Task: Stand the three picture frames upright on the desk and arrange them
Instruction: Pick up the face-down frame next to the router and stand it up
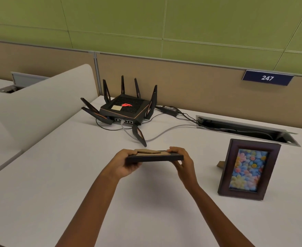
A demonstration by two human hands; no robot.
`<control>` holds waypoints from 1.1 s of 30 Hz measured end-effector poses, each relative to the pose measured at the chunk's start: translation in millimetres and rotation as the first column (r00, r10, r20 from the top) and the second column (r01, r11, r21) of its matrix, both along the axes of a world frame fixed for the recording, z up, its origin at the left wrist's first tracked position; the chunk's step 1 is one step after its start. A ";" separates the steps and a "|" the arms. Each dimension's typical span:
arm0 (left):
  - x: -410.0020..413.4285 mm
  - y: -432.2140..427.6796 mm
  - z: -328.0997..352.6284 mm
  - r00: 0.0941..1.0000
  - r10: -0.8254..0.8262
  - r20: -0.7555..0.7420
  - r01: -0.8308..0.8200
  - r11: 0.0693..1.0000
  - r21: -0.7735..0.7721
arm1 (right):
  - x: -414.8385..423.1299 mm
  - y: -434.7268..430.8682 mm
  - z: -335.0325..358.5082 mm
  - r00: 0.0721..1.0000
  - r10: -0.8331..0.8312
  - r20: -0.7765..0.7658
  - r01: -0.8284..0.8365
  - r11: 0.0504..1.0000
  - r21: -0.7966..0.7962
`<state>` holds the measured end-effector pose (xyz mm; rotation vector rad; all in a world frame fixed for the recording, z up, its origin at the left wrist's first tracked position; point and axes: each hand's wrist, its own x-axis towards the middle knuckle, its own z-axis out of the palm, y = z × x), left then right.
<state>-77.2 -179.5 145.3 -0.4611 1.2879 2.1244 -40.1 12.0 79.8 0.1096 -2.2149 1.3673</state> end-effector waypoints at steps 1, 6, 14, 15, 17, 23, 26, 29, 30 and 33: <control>-1.1 1.0 2.1 1.000 -0.017 -0.008 0.017 1.000 0.020 | 1.8 0.1 3.2 1.000 -0.008 0.001 0.008 1.000 -0.022; -8.3 1.8 8.1 0.997 -0.056 -0.058 0.062 0.993 0.105 | 7.7 -3.5 15.9 0.996 -0.080 -0.024 0.077 0.991 -0.106; -29.0 6.1 -12.9 0.879 -0.301 -0.370 0.057 0.836 -0.545 | 11.9 7.0 33.2 0.990 -0.135 0.043 0.140 0.877 -0.460; -29.3 7.7 -15.1 0.867 -0.317 -0.384 0.061 0.833 -0.550 | 11.7 8.1 33.7 0.989 -0.138 0.050 0.145 0.862 -0.485; -29.6 12.5 -17.8 0.853 -0.334 -0.400 0.067 0.831 -0.552 | 11.8 9.2 35.5 0.988 -0.137 0.070 0.153 0.837 -0.526; -35.5 21.5 -24.1 0.838 -0.348 -0.419 0.071 0.833 -0.549 | 13.5 12.6 40.1 0.986 -0.110 0.128 0.166 0.780 -0.604; -37.8 27.8 -27.9 0.833 -0.405 -0.377 0.157 0.827 -0.540 | 12.2 14.2 40.8 0.983 -0.086 0.165 0.171 0.764 -0.622; -40.3 34.6 -32.0 0.824 -0.452 -0.342 0.222 0.812 -0.539 | 8.0 16.2 39.5 0.983 -0.055 0.177 0.155 0.763 -0.628; -41.5 36.0 -33.2 0.818 -0.465 -0.338 0.240 0.811 -0.534 | 6.8 17.0 38.9 0.982 -0.046 0.183 0.152 0.766 -0.624; -44.1 39.2 -35.6 0.805 -0.480 -0.349 0.302 0.838 -0.454 | 4.5 19.5 35.7 0.977 -0.028 0.211 0.155 0.776 -0.611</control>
